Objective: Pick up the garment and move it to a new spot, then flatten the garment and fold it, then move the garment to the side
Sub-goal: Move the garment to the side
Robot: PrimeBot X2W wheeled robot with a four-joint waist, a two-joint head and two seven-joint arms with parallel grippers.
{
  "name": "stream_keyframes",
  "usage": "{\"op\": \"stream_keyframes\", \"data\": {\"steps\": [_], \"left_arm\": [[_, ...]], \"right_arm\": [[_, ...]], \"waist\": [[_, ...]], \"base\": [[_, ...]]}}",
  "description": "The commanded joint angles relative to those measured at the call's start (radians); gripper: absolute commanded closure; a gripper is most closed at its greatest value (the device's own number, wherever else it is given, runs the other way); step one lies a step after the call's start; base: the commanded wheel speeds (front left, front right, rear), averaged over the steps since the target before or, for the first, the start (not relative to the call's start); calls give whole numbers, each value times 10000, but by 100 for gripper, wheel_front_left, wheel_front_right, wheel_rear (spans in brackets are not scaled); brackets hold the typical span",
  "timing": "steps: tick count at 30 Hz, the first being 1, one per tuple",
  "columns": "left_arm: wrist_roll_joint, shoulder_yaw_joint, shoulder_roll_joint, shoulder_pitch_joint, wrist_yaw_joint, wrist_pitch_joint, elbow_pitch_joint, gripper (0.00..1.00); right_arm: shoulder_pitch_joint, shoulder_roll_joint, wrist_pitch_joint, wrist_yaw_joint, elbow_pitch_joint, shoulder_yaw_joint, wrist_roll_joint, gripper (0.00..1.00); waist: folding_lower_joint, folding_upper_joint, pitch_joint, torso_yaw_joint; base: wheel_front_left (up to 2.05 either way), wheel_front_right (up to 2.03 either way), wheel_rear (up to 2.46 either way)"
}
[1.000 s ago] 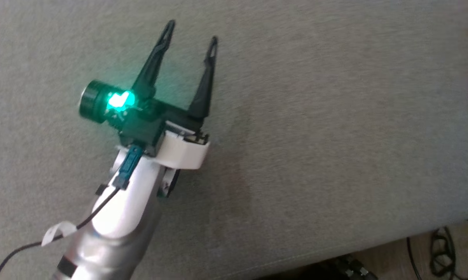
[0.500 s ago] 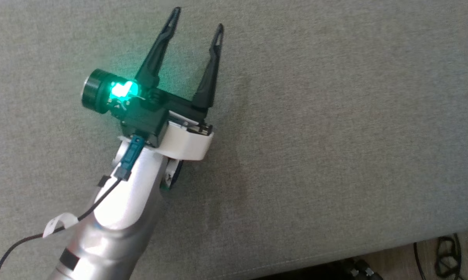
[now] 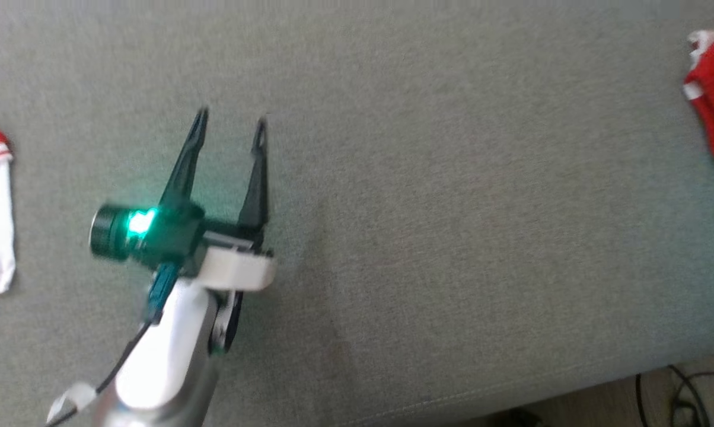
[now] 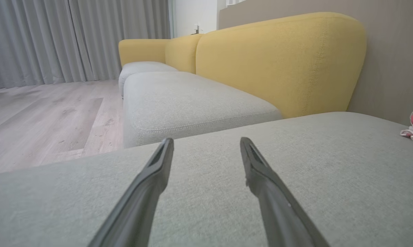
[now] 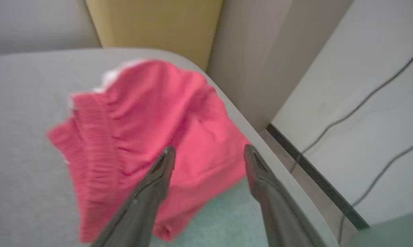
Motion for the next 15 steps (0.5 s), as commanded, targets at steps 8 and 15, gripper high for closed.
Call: {"op": "stream_keyframes", "data": {"steps": [8,15], "left_arm": [[-429,935,337,1145,374,-39,-223,0],[-618,1247,393,1562,562,-39,-253,0]], "right_arm": [[2610,2116,-90,-7,-4836,-510,-598,0],[4301,3625,972,-7,-8631,-265,-851,0]], "waist": [[1,0,-1374,262],[1,0,-1794,837]], "base": [[0,0,0],[0,0,0]]}}
